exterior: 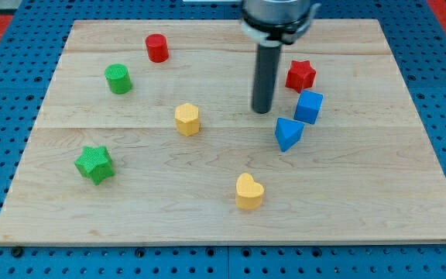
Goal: Adjust the blue triangle below the blue cube
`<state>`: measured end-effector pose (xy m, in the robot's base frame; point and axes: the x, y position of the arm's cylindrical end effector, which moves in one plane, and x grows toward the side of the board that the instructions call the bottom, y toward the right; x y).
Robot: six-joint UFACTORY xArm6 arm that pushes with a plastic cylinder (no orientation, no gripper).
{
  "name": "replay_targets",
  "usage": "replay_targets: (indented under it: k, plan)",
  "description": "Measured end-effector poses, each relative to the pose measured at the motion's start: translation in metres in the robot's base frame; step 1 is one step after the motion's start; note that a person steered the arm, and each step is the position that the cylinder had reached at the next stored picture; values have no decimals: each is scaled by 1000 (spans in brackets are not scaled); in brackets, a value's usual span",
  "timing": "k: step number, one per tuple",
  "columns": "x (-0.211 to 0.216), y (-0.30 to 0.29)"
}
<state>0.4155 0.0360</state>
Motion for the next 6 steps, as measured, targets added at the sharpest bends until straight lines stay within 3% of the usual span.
replay_targets:
  k: [3,5,6]
  plan:
    - [31,62]
    - [55,59]
    - [79,-4]
